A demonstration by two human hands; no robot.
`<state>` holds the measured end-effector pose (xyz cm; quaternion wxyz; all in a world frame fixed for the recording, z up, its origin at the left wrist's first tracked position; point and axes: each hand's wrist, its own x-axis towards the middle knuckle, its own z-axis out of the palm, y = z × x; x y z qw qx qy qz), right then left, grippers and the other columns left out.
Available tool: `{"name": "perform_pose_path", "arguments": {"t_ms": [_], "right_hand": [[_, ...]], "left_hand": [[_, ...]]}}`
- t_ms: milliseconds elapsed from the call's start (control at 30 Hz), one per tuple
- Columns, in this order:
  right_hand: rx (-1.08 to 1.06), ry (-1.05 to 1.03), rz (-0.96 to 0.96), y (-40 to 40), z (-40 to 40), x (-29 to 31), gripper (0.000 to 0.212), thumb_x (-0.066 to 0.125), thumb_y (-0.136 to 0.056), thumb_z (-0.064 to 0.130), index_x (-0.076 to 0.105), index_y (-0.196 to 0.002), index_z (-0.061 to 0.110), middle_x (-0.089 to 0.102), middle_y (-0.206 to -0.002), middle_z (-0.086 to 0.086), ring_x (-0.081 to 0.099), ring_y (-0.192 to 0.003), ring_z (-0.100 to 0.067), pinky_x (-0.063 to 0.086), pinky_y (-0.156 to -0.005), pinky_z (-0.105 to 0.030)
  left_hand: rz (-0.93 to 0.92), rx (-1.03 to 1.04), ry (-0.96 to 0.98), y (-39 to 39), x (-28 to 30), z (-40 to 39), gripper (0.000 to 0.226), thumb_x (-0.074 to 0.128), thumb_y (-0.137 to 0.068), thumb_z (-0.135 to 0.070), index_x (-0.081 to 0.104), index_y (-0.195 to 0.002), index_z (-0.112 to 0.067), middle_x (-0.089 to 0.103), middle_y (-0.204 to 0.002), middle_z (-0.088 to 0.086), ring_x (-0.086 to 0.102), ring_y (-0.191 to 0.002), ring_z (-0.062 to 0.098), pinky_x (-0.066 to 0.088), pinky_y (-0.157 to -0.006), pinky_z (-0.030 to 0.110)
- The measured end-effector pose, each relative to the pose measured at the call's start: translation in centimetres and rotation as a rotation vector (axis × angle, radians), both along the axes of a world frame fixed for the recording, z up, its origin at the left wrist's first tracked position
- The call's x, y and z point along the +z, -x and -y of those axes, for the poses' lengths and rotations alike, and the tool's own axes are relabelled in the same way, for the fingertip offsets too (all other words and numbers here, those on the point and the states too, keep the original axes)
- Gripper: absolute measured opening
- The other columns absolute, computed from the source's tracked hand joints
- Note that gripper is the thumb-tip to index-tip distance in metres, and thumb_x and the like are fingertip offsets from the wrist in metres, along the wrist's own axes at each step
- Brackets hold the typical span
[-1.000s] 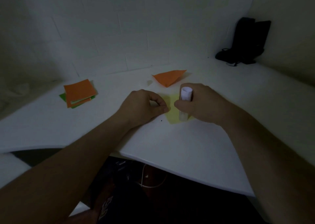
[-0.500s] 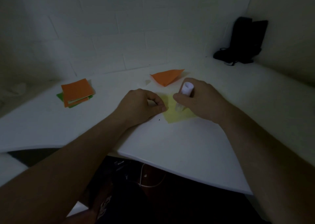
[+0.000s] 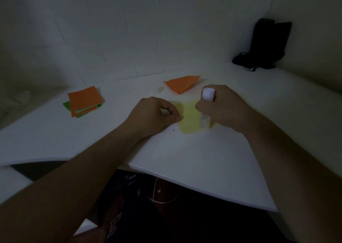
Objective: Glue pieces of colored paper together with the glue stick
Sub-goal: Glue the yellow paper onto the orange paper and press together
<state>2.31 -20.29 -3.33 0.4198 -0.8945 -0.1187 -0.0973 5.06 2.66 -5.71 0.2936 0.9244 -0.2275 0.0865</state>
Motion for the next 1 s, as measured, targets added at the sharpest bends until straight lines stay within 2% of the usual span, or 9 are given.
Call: {"name": "perform_pose_path", "arguments": {"t_ms": [100, 167, 333, 433, 533, 667, 833, 933, 1000], "right_hand": [[-0.057, -0.049, 0.114, -0.2, 0.0, 0.1, 0.030, 0.066, -0.086, 0.026, 0.050, -0.072, 0.005, 0.051, -0.064, -0.005, 0.046, -0.055, -0.009, 0.038, -0.053, -0.030], [-0.052, -0.004, 0.120, -0.2, -0.1, -0.1, 0.032, 0.068, -0.089, 0.028, 0.048, -0.073, 0.009, 0.049, -0.065, -0.002, 0.042, -0.054, -0.007, 0.034, -0.052, -0.026], [-0.010, 0.099, 0.062, -0.3, 0.1, -0.8, 0.033, 0.069, -0.088, 0.033, 0.048, -0.075, 0.011, 0.059, -0.077, -0.011, 0.045, -0.060, -0.010, 0.037, -0.058, -0.032], [0.011, 0.142, 0.044, -0.2, 0.3, -0.4, 0.030, 0.068, -0.085, 0.031, 0.046, -0.071, 0.016, 0.054, -0.070, -0.004, 0.045, -0.060, -0.013, 0.037, -0.058, -0.033], [0.015, 0.141, 0.006, 0.1, 0.4, -0.1, 0.029, 0.068, -0.083, 0.026, 0.045, -0.072, 0.012, 0.046, -0.063, 0.003, 0.040, -0.056, -0.012, 0.034, -0.056, -0.032], [0.030, 0.131, -0.017, 0.2, 0.6, 0.1, 0.028, 0.070, -0.081, 0.025, 0.047, -0.072, 0.010, 0.050, -0.064, 0.001, 0.043, -0.056, -0.011, 0.036, -0.056, -0.031], [0.046, 0.106, -0.055, 0.1, 0.7, 0.1, 0.036, 0.062, -0.068, 0.041, 0.050, -0.073, 0.007, 0.055, -0.074, -0.014, 0.051, -0.063, -0.028, 0.043, -0.058, -0.045], [0.021, -0.048, -0.041, -0.3, 0.9, 0.2, 0.026, 0.064, -0.076, 0.032, 0.054, -0.062, 0.012, 0.051, -0.061, -0.001, 0.050, -0.057, -0.015, 0.043, -0.058, -0.038], [-0.028, -0.064, 0.042, -0.6, 1.2, 0.2, 0.029, 0.065, -0.082, 0.029, 0.051, -0.067, 0.008, 0.049, -0.064, -0.001, 0.047, -0.057, -0.013, 0.041, -0.058, -0.035]], "left_hand": [[-0.010, 0.000, 0.013, -0.1, -0.1, 0.0, 0.012, 0.081, -0.085, -0.045, 0.078, -0.083, -0.034, 0.053, -0.056, -0.044, 0.053, -0.061, -0.019, 0.033, -0.060, 0.003], [-0.002, 0.003, 0.012, -0.2, -0.2, 0.0, 0.012, 0.081, -0.084, -0.046, 0.079, -0.083, -0.034, 0.054, -0.059, -0.045, 0.054, -0.063, -0.019, 0.033, -0.061, 0.003], [0.013, 0.004, 0.017, -0.3, -0.3, -0.1, 0.011, 0.081, -0.084, -0.046, 0.077, -0.081, -0.036, 0.057, -0.061, -0.042, 0.053, -0.064, -0.020, 0.034, -0.061, 0.002], [0.036, 0.010, 0.017, -0.3, -0.3, -0.1, 0.013, 0.081, -0.083, -0.047, 0.079, -0.083, -0.034, 0.061, -0.066, -0.031, 0.055, -0.065, -0.019, 0.034, -0.063, 0.001], [0.032, 0.016, 0.014, -0.4, -0.4, -0.1, 0.012, 0.082, -0.082, -0.047, 0.079, -0.082, -0.035, 0.060, -0.065, -0.033, 0.055, -0.065, -0.018, 0.034, -0.063, 0.002], [0.032, 0.015, 0.015, -0.4, -0.4, -0.1, 0.012, 0.082, -0.082, -0.047, 0.078, -0.080, -0.036, 0.057, -0.060, -0.040, 0.055, -0.064, -0.017, 0.033, -0.062, 0.001], [0.030, 0.009, 0.006, -0.4, -0.4, -0.1, 0.012, 0.082, -0.083, -0.046, 0.079, -0.082, -0.034, 0.056, -0.060, -0.044, 0.054, -0.064, -0.020, 0.033, -0.063, 0.001], [0.016, 0.007, 0.005, -0.4, -0.4, -0.2, 0.012, 0.081, -0.084, -0.047, 0.078, -0.082, -0.035, 0.055, -0.062, -0.046, 0.054, -0.064, -0.019, 0.034, -0.062, 0.001], [0.016, 0.009, 0.006, -0.4, -0.4, -0.2, 0.013, 0.081, -0.083, -0.047, 0.079, -0.084, -0.034, 0.055, -0.063, -0.046, 0.055, -0.064, -0.018, 0.034, -0.062, 0.002]]}}
